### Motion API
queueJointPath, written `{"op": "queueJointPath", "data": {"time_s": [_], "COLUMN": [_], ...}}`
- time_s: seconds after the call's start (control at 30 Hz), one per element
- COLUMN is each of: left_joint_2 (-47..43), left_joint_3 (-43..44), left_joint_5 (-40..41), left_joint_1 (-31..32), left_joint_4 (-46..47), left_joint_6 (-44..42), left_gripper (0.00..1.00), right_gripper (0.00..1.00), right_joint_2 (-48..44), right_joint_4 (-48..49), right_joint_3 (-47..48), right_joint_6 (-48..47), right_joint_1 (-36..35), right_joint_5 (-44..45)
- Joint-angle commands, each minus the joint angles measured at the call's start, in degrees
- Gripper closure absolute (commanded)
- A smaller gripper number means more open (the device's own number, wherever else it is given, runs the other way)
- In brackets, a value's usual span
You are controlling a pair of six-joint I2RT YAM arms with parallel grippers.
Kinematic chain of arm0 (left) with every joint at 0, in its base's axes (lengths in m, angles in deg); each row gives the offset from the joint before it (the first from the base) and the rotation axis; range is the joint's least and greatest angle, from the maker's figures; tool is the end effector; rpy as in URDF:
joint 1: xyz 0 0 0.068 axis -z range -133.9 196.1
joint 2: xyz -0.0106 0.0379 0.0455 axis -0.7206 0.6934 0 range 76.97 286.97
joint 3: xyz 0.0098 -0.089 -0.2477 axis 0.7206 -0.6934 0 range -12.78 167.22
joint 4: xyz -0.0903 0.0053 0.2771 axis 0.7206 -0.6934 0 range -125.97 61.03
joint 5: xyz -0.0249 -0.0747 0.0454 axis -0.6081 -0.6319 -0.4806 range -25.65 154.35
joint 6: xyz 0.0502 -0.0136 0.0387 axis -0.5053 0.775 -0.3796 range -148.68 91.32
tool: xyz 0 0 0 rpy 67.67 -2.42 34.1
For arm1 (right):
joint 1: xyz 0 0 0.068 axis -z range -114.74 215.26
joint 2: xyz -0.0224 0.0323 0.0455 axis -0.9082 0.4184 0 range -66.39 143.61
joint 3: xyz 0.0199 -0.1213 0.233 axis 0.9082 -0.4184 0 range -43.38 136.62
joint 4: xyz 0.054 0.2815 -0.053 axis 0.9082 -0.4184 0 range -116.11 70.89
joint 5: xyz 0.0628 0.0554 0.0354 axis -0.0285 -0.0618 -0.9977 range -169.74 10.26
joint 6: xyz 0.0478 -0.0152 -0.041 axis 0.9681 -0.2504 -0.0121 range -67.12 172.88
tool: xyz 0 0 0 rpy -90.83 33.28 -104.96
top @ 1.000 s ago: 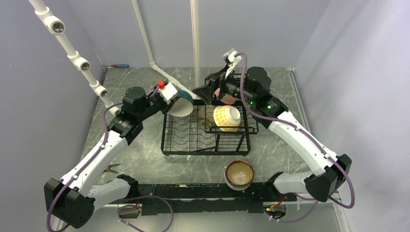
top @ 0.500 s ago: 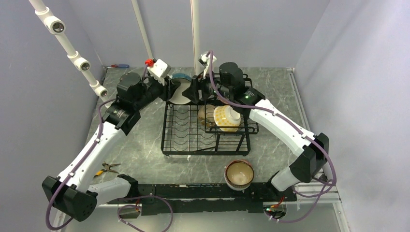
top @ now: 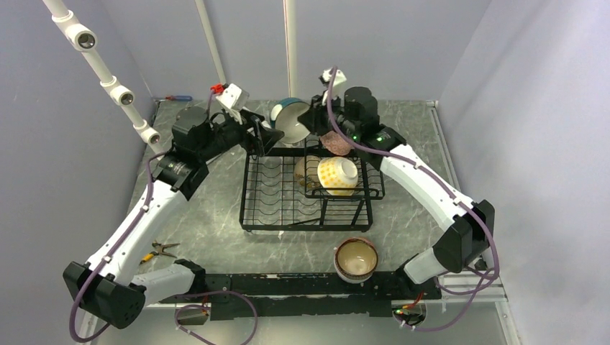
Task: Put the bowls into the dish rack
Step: Adjust the bowl.
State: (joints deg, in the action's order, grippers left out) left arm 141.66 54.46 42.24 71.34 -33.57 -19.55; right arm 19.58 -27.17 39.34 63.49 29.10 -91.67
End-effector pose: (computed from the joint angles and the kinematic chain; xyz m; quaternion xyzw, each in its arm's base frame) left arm 0.2687 -0.1476 0.4113 0.2308 0.6807 -0.3332 0.6103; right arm 0.3193 0.2462 0.3872 -0.2343 0.7356 0.3241 0.5468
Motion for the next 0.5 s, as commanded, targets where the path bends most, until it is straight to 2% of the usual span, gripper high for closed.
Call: {"op": "queueJointPath", "data": {"time_s": [0.0, 0.17, 0.27, 0.33, 0.4, 0.47], "left_joint_2": [-0.4, 3.9, 6.3, 7.1, 7.5, 7.5], "left_joint_3": [3.5, 5.9, 7.9, 8.9, 9.8, 10.9], "left_joint_5": [-14.1, -27.0, -33.1, -34.7, -33.7, -30.7], "left_joint_1": [-3.4, -8.6, -9.6, -9.6, -9.5, -8.8], "left_joint_4": [-1.2, 1.6, 3.7, 4.2, 4.8, -0.2], "left_joint_6": [8.0, 21.7, 26.7, 29.0, 29.8, 27.9], "left_gripper": [0.15, 0.15, 0.11, 0.07, 0.06, 0.06], "right_gripper": [1.0, 1.0, 1.0, 1.0, 1.0, 1.0], "right_joint_2": [-5.2, -5.2, -4.9, -4.6, -4.5, -4.3], "right_joint_4": [5.3, 1.4, -0.5, -2.0, -2.8, -3.1], "right_joint_3": [0.9, 3.6, 5.2, 6.6, 7.5, 7.9], "right_joint_6": [-0.7, -0.7, -0.5, -0.4, 0.2, 0.9], "right_joint_1": [2.5, 2.7, 2.7, 2.7, 2.7, 2.7], "right_joint_5": [-4.5, -5.6, -6.4, -6.5, -6.3, -5.9]}}
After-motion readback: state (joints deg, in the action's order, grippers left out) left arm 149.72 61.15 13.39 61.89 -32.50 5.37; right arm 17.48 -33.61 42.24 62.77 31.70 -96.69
